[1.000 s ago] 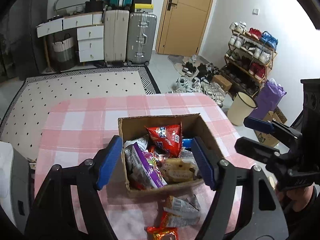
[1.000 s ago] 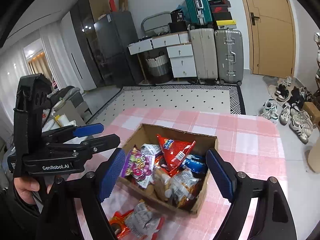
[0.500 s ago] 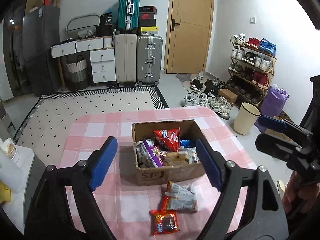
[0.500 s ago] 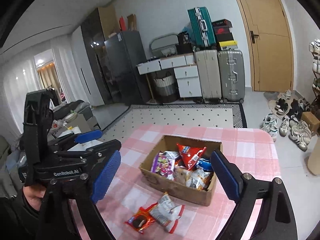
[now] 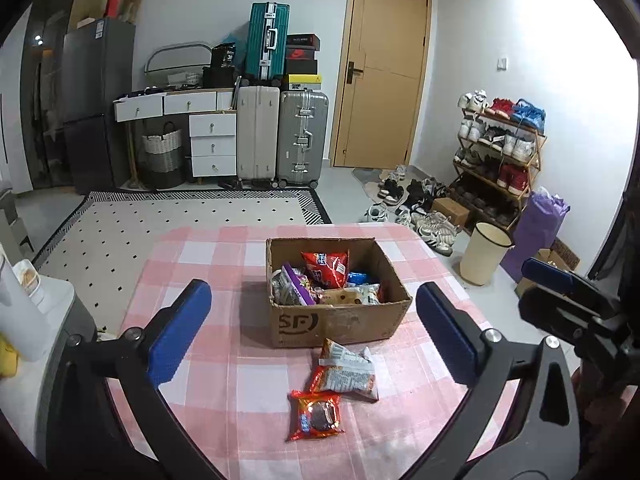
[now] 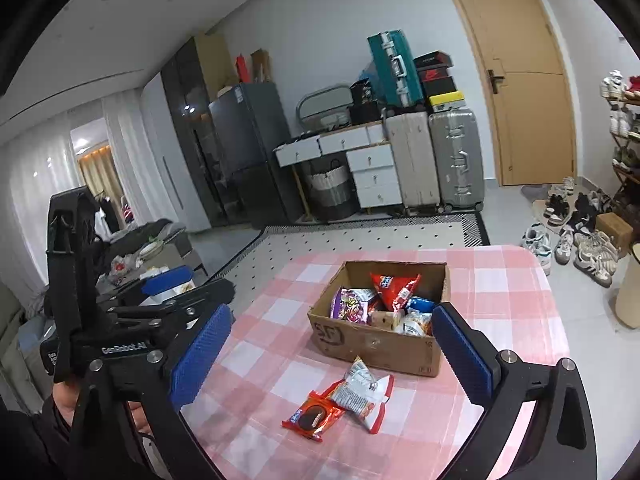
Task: Organize snacks
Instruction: 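Move both tools back toward the red Oreo pack and white-red chip bag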
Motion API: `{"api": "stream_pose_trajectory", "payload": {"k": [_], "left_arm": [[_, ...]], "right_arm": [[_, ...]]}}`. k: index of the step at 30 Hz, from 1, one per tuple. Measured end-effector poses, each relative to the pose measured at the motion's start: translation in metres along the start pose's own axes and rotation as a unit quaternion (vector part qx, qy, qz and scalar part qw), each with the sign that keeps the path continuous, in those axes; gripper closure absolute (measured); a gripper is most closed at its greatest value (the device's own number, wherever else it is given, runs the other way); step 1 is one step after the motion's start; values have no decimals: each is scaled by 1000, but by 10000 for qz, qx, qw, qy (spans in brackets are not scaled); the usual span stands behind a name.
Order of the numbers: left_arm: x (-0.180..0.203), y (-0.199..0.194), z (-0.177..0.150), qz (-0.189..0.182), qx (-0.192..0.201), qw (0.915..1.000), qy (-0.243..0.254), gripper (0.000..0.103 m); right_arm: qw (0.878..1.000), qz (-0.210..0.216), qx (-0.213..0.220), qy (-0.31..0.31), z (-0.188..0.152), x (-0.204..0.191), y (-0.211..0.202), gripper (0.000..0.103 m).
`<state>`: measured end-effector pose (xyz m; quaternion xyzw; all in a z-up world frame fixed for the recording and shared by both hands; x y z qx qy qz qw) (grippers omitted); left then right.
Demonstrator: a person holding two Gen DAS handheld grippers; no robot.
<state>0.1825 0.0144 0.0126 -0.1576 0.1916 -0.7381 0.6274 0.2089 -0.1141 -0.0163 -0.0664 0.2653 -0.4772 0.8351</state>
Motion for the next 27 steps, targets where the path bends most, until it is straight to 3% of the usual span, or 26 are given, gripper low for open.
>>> {"api": "stream_pose_trajectory", "payload": {"k": [7,11,27], "left_arm": [[-1,-30,-27,63,204,9997,-127,1],[-4,-26,-46,36,212,9996,-176,1],[-26,65,-116,-156,-362,9971,-658,1]], "right_arm": [[9997,-111,194,-97,-19,-4,-17,0],[9996,-176,218,-87,-35,3,-18,0],[9964,-154,-750,375,-114,51,73,0]]}}
Point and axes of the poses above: each gripper's, at about its wrist camera, not at the fingertips, and y roughly the way its jaws point, x to its right, z to its top, the point moved 9 cm from there along y, roughly the way its jaws point, and after that the axes turned 8 degrees about y, right-handed, at the moved point
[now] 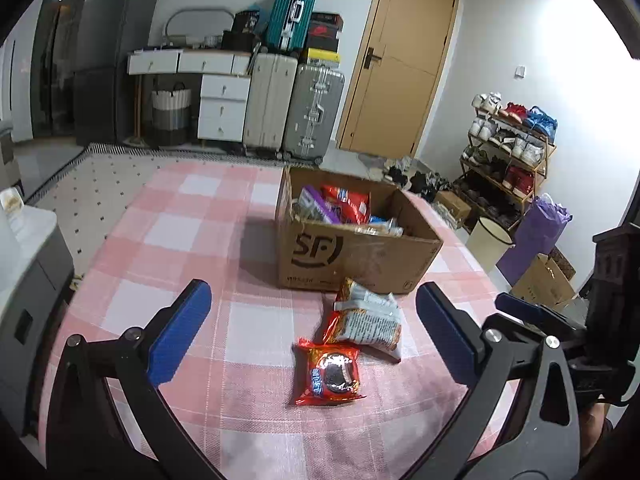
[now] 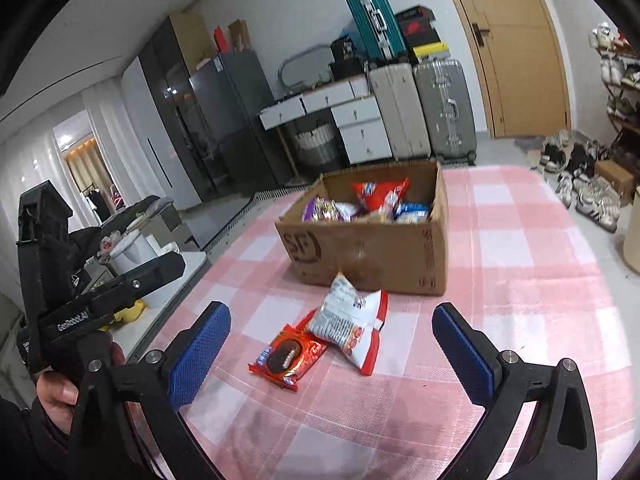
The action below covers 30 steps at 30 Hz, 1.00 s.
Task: Organize snacks
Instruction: 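Move both tools back toward the red Oreo pack and white-red chip bag, then grasp the white-red chip bag with the right gripper while the left grasps the red Oreo pack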
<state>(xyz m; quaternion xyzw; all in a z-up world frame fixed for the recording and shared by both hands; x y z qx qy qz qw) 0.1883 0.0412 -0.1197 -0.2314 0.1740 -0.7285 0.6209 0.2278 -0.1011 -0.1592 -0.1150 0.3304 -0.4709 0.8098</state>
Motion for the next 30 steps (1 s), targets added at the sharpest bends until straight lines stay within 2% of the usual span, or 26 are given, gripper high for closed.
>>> {"api": "stream_pose_trajectory", "payload": {"k": [11,22,30], "left_arm": [[-12,55,-35,-42,-555,9985,-8,1],[-15,82,-47,-196,-716,9971,-161,1],[-16,90,-58,-262,-845,9958,-230,1]], "right_arm": [[9981,-60,-586,197,-11,27,75,0],[9925,-88,-1147,424,-15,41,137,1],[9907,-112,-1288,431,-18,36,163,2]]}}
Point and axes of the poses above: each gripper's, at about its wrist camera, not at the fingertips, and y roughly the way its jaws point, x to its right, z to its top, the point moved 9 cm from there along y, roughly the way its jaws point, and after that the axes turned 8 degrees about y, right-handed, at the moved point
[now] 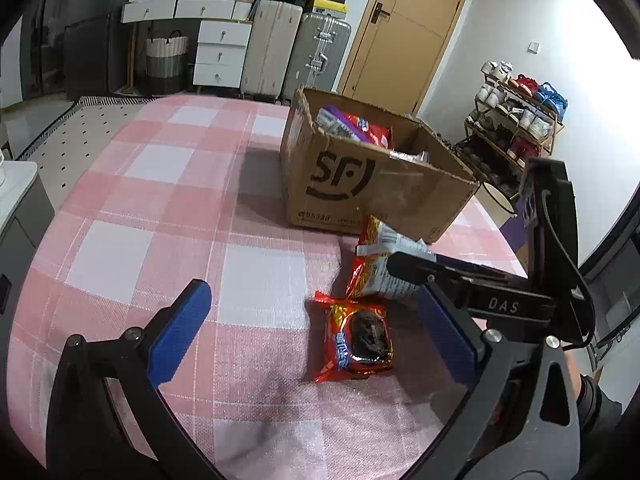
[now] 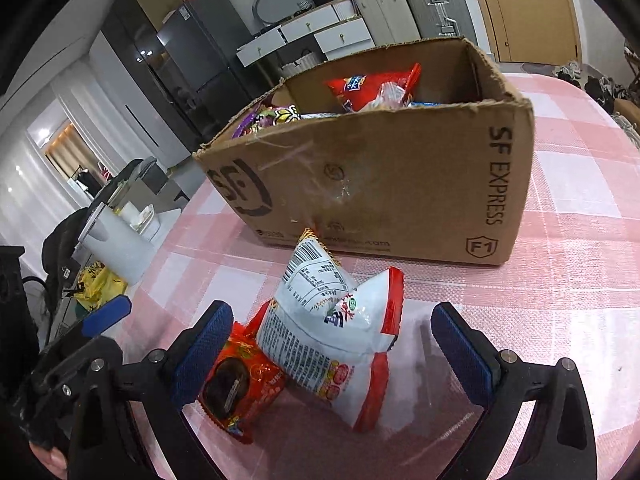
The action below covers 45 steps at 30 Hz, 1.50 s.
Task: Organize snacks
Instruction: 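Grasp the white-red chip bag with the right gripper while the left grasps the red Oreo pack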
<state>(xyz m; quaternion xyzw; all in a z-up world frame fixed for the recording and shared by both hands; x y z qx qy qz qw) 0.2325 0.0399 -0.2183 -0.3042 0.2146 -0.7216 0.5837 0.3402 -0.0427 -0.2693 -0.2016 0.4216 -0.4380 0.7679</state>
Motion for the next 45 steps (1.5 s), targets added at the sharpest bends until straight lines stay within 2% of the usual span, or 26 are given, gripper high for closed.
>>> {"api": "stream_pose_trajectory", "payload": {"k": [2,4,6,9,14,31,45], "left_arm": [[-2,0,-2,-20,-43,10000,-32,1],[-3,0,-4,-19,-75,10000,-36,1],[-2,1,-5,-26,-107,9999,-6,1],[-2,0,-6,-9,-94,10000,13,1],[-2,-1,-7,12,-117,9999,-13,1],[4,-7,-11,120,-165,9998,84,1],[22,14,-18,143,-482,9982,326,1]], "right_arm": [[10000,-11,-33,-23,-1,-2,4,15],[9999,-47,-89,-42,-3,-1,8,23],[9999,-5,-118,-54,-4,-2,11,26],[9998,28,-174,-113,-8,-5,14,39],[9996,45,-179,-213,-13,-10,15,46],[9996,257,93,-36,-12,-5,-11,48],[9978,295,592,80,-10,8,-78,48]]}}
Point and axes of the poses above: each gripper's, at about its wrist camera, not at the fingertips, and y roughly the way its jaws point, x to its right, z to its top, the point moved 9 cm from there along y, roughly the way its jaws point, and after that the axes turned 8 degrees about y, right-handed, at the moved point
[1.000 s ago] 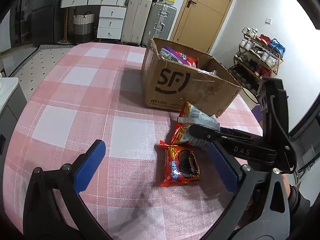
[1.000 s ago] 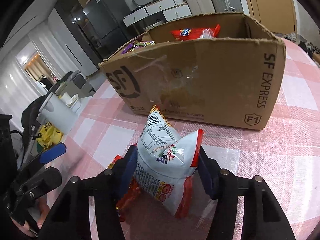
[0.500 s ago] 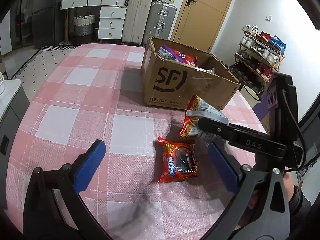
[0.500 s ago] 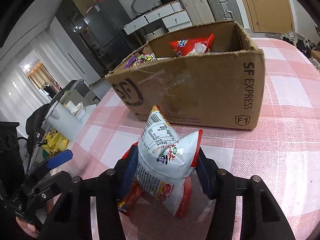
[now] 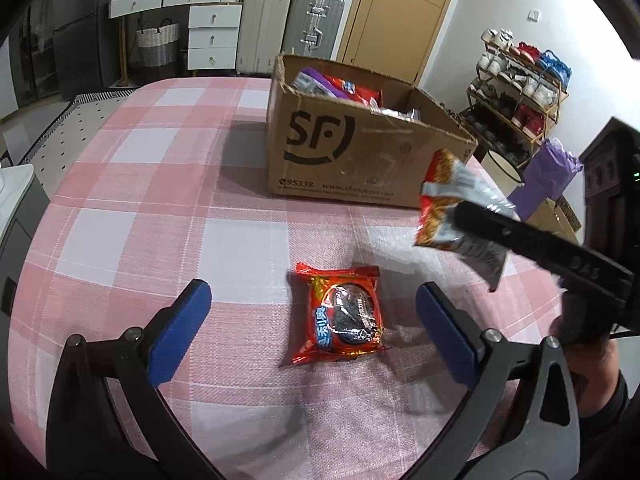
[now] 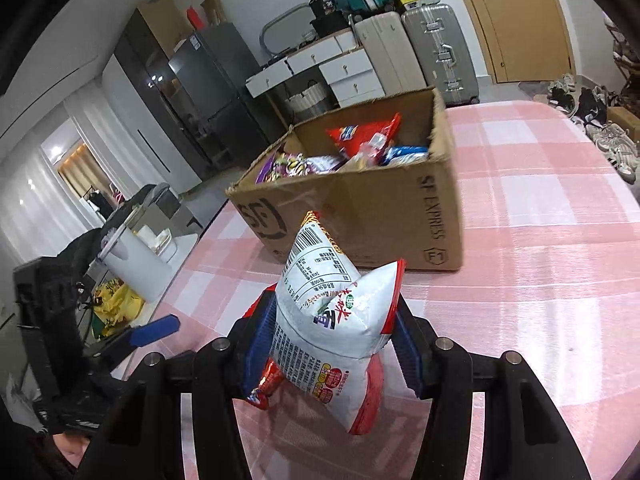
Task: Organize snacks
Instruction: 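Grasp the white-red chip bag with the right gripper while the left grasps the red Oreo pack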
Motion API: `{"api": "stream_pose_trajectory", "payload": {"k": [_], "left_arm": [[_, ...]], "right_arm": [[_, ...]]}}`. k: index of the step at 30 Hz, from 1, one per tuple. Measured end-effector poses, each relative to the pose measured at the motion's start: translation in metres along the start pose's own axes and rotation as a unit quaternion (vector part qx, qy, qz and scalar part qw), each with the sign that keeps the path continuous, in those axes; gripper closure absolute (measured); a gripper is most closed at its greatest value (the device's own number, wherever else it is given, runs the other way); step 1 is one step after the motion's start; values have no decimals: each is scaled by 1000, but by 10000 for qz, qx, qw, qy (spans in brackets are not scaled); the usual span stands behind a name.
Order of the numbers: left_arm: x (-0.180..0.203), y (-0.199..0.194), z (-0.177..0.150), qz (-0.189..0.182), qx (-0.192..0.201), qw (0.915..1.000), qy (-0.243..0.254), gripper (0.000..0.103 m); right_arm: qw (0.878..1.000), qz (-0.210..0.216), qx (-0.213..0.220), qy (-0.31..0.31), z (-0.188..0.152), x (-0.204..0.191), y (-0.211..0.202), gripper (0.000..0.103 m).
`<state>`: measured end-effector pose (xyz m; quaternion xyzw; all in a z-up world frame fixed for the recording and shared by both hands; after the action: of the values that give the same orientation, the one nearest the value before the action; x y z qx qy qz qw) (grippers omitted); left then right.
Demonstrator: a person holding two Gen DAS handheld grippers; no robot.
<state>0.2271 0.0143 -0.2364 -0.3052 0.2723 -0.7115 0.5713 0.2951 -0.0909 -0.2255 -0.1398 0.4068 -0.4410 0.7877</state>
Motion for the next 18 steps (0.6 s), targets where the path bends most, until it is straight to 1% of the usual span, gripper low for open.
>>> {"api": "stream_pose_trajectory", "payload": {"k": [2,3,10,15,18], "left_arm": [[-1,6,-2,68,-72,10000,-7,1],[1,10,-3,13,-121,9999,0,1],[3,33,-11,27,-350,9994,14,1],[5,48,-13,78,-482,9988,69,1],[4,56,-15,217,-579,9980,116,1]], "right_arm": [[10000,-26,36,51,0,5,-9,47],[9999,-51,56,101,-1,9,-15,47],[9998,-67,158,56,-9,15,-41,47],[9998,-93,154,89,-15,13,-40,47],[9997,-126,149,128,-18,17,-40,47]]}}
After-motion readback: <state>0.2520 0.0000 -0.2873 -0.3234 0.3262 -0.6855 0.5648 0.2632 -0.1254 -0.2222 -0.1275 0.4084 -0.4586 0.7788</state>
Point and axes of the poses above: each gripper's, at about its wrist camera, not at the fingertips, and y roughly the way its jaws point, x to its right, z to its top, the point moved 9 cm from there along y, roughly the way its jaws point, and after that the axes turned 8 degrees about y, right-handed, at the moved point
